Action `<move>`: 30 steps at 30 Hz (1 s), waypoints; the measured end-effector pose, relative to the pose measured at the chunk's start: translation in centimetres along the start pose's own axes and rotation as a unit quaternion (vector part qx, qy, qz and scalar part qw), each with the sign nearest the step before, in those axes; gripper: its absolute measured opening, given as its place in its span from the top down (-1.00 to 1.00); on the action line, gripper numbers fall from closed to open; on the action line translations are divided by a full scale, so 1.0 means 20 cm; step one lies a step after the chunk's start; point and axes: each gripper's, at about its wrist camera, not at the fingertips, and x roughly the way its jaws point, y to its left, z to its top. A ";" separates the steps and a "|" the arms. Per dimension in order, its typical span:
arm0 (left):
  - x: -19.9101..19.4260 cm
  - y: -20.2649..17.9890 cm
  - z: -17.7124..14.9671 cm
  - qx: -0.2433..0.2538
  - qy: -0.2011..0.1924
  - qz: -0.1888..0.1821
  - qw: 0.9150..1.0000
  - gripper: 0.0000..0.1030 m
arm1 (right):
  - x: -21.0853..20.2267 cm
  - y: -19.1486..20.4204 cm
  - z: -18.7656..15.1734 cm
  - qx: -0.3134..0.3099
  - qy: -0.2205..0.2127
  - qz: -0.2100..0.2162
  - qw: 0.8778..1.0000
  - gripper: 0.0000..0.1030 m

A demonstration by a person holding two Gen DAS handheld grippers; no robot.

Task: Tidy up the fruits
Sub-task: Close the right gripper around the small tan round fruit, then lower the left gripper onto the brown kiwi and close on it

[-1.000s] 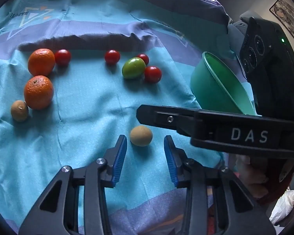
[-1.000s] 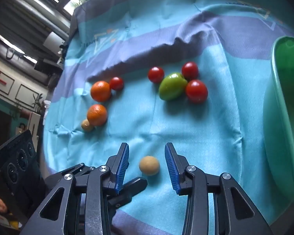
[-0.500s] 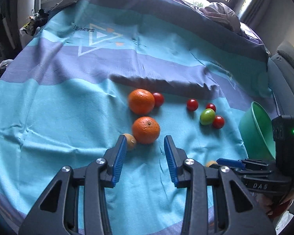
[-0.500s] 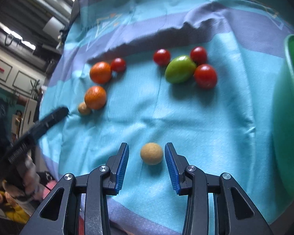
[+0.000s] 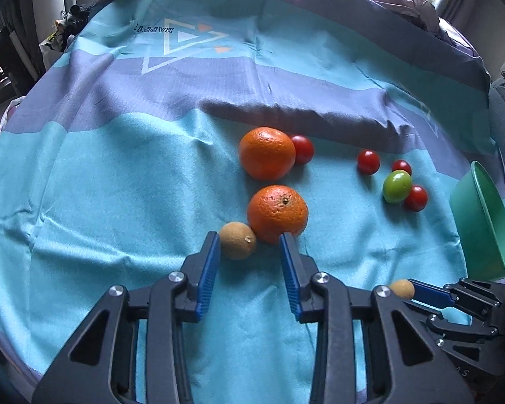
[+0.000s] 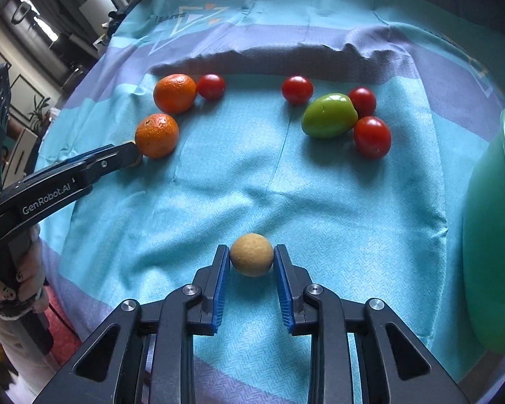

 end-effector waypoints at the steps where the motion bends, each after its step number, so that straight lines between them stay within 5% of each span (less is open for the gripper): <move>1: 0.00 0.00 0.00 0.000 -0.003 0.003 1.000 0.33 | 0.00 0.01 0.00 -0.002 -0.006 0.001 1.000 0.44; 10: 0.00 -0.03 0.00 0.001 -0.010 0.021 1.000 0.36 | 0.03 0.05 0.01 -0.009 -0.028 0.000 1.000 0.45; 14: 0.00 -0.03 -0.01 0.005 -0.022 0.031 0.999 0.66 | 0.01 0.04 0.01 -0.002 -0.029 0.004 1.000 0.45; 22: -0.02 -0.05 -0.02 0.007 -0.021 0.004 1.000 0.76 | -0.01 -0.03 0.02 0.018 -0.033 0.005 0.999 0.45; 26: -0.02 -0.07 -0.04 0.005 0.010 -0.054 0.998 0.76 | -0.02 -0.06 0.03 0.026 -0.034 0.012 0.999 0.45; 30: -0.07 -0.12 -0.05 0.026 -0.006 -0.024 0.999 0.73 | -0.03 -0.09 0.02 0.035 -0.035 0.010 0.999 0.45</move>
